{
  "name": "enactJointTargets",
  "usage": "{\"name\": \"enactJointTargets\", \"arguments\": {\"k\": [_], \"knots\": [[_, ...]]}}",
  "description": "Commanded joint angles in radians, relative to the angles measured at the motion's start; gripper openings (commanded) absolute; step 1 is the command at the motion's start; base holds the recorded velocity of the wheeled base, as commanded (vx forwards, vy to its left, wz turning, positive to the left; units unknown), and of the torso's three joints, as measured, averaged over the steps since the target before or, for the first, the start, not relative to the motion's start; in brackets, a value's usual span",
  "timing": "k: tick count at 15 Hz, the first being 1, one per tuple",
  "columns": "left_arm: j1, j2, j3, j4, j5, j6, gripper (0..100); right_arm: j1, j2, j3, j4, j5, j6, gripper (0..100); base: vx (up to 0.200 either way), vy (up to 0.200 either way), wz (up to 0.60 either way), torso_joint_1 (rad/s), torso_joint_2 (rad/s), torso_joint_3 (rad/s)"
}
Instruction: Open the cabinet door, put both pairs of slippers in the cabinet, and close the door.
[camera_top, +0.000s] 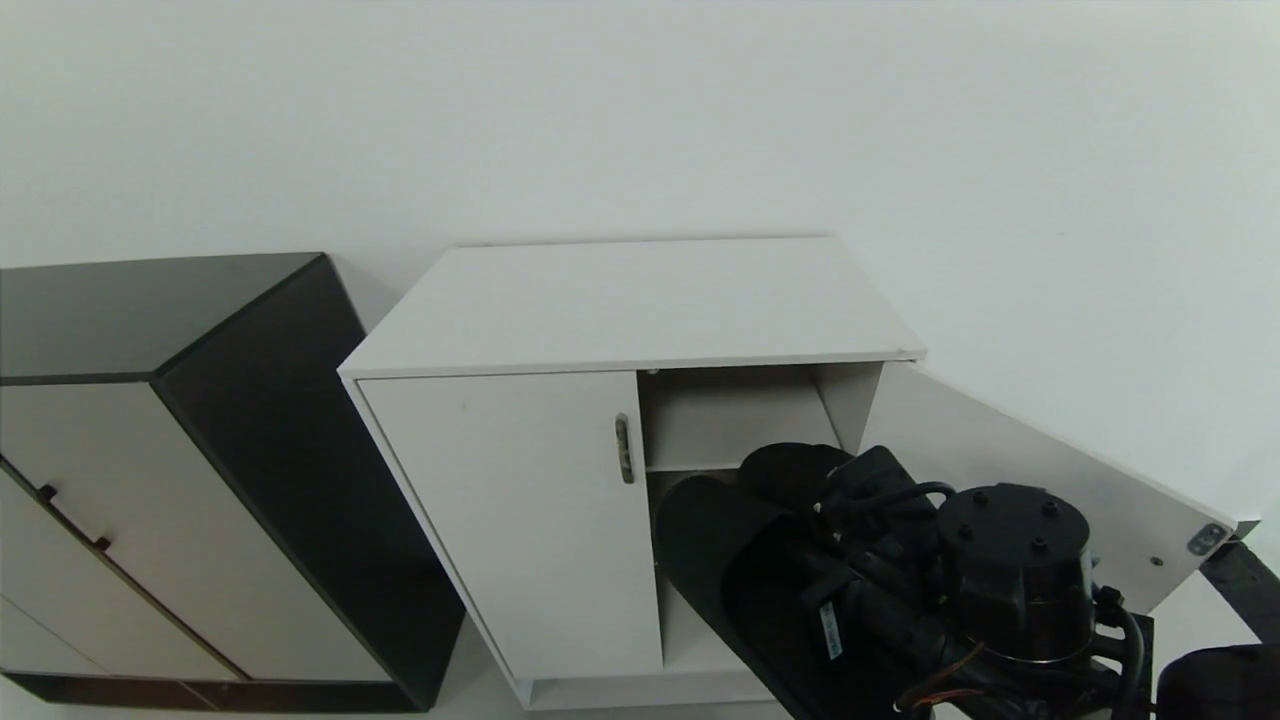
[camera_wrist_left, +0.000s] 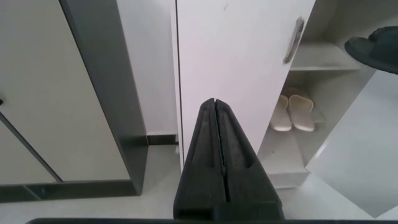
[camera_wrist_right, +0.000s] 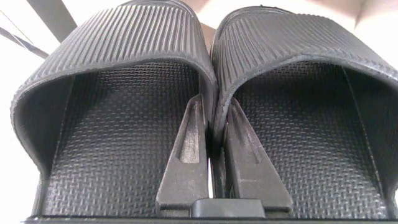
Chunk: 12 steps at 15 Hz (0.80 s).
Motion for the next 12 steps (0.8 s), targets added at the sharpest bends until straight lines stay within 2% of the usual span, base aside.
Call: {"name": "enactJointTargets", "arguments": {"k": [1, 12], "knots": [[0.000, 0.000, 0.000, 0.000, 0.001, -0.001, 0, 0.000, 0.003, 0.002, 0.000, 0.000, 0.000, 0, 0.000, 0.000, 0.00, -0.222, 0.54, 0.315], [0.000, 0.000, 0.000, 0.000, 0.001, -0.001, 0, 0.002, 0.028, 0.006, -0.011, 0.000, -0.001, 0, 0.000, 0.000, 0.00, -0.175, 0.49, 0.319]]}}
